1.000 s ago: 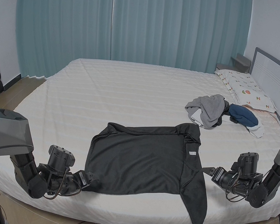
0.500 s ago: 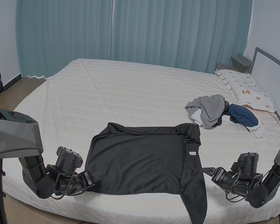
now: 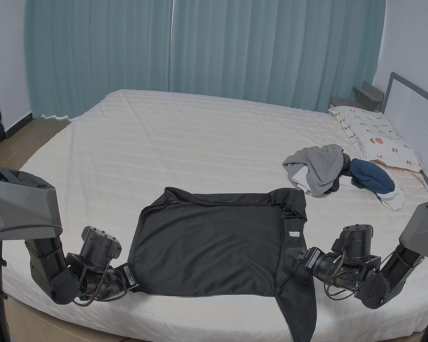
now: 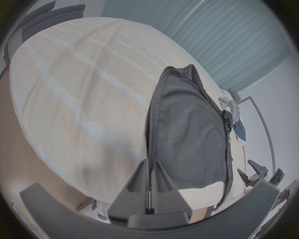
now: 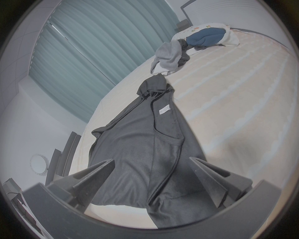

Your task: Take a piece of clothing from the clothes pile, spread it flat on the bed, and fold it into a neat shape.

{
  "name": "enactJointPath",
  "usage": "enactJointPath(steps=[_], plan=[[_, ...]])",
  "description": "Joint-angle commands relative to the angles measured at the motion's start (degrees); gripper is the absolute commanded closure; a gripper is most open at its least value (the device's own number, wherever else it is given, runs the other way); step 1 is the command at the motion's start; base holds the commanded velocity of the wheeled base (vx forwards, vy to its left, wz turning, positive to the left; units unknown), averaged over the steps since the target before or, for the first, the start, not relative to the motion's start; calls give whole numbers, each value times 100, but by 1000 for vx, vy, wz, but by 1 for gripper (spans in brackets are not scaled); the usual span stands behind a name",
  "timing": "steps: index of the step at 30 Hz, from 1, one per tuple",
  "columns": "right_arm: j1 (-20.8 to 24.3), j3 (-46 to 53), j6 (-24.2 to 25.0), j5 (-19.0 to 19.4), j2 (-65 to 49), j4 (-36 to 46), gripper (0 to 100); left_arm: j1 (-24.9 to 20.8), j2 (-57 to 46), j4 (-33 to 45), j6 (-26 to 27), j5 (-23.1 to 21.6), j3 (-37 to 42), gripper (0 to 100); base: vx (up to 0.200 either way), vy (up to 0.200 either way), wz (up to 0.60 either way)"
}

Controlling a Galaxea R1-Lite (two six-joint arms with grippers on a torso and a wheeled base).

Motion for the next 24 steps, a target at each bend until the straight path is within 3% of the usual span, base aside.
enactJointPath(steps=[1, 18, 19, 24], plan=[[80, -502, -1, 4, 676, 110, 0, 117, -55, -12, 114, -8, 70, 100, 0, 0, 0], [62, -915, 69, 4, 1133, 119, 0, 223, 33, -21, 185, -43, 44, 100, 0, 0, 0], [62, -915, 69, 4, 1142, 119, 100, 223, 33, -12, 185, -43, 44, 100, 0, 0, 0], [36, -836, 148, -93, 1107, 101, 100, 223, 33, -12, 185, -43, 44, 100, 0, 0, 0]])
